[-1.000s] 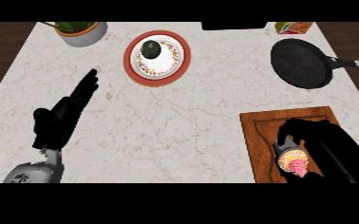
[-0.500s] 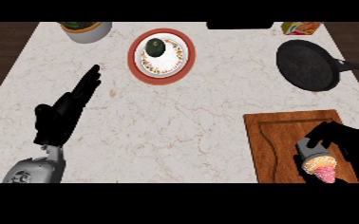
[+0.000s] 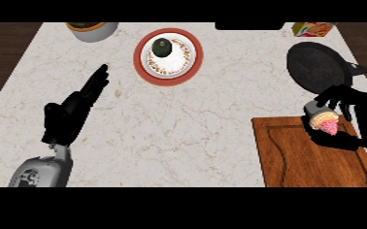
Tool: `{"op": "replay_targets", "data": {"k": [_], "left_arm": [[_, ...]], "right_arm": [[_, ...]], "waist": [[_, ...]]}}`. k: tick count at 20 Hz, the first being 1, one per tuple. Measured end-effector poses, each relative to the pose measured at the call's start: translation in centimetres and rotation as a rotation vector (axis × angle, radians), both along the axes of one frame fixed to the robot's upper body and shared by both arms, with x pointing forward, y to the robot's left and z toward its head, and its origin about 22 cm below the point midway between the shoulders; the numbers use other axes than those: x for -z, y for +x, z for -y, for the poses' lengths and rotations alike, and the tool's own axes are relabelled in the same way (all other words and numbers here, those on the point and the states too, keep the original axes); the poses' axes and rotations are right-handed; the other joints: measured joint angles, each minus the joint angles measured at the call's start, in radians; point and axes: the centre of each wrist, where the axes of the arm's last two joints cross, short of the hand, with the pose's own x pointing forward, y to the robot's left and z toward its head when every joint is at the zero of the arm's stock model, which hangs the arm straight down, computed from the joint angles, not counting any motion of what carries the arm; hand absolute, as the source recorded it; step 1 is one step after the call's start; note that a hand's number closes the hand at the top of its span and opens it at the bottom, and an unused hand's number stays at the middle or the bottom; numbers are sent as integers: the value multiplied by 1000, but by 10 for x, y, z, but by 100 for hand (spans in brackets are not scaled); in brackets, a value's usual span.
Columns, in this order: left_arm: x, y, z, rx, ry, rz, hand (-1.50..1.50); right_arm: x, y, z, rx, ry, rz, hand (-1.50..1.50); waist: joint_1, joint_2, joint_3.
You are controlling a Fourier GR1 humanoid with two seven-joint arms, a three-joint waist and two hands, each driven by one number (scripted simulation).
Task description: Pick the cupcake from the cutting board and place it in the pan
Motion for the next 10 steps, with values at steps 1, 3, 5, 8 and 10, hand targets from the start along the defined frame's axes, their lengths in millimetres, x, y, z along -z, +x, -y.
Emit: {"op": "replay_targets", "data": {"k": [1, 3, 5, 8, 10], "left_arm": [[2, 0, 1, -1, 0, 5, 0], [4, 0, -1, 4, -1, 3, 0], [1, 0, 0, 5, -2, 4, 0], [-1, -1, 4, 13, -5, 7, 0], [-1, -2, 3, 17, -2, 7, 0]], "right_arm": [[6, 8, 8, 11, -6, 6, 150], [11, 26, 15, 35, -20, 16, 150], [14, 44, 23, 67, -26, 36, 150], [20, 66, 47, 107, -35, 60, 150], [30, 79, 52, 120, -44, 69, 150]], "waist": [[3, 1, 0], [4, 1, 0], [8, 2, 0], [14, 4, 1], [16, 4, 1]]}}
